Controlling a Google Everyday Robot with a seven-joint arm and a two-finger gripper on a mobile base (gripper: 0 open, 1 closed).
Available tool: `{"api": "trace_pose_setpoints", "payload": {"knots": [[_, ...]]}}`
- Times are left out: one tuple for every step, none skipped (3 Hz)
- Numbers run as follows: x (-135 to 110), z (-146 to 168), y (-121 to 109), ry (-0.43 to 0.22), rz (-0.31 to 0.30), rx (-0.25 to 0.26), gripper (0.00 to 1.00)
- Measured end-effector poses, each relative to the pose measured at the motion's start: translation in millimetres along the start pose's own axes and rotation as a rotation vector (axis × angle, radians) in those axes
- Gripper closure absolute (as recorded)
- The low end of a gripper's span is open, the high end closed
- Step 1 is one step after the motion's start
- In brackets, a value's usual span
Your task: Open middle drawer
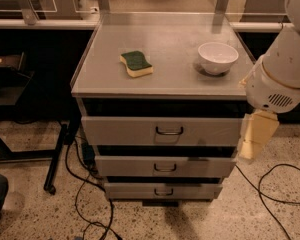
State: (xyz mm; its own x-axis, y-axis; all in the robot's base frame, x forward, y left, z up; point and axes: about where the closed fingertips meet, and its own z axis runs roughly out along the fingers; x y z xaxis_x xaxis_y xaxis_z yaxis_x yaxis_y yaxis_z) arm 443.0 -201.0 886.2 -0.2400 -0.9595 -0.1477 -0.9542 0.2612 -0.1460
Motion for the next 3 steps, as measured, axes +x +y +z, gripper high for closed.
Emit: {"api": "trace_pose_setpoints", "payload": {"knots": [[-1,19,16,0.01,-0.022,-0.01,0.0],[-7,84,50,0.037,-0.055,-0.064,0.0],[-8,151,76,0.083,-0.076,-0.154,0.0]]}}
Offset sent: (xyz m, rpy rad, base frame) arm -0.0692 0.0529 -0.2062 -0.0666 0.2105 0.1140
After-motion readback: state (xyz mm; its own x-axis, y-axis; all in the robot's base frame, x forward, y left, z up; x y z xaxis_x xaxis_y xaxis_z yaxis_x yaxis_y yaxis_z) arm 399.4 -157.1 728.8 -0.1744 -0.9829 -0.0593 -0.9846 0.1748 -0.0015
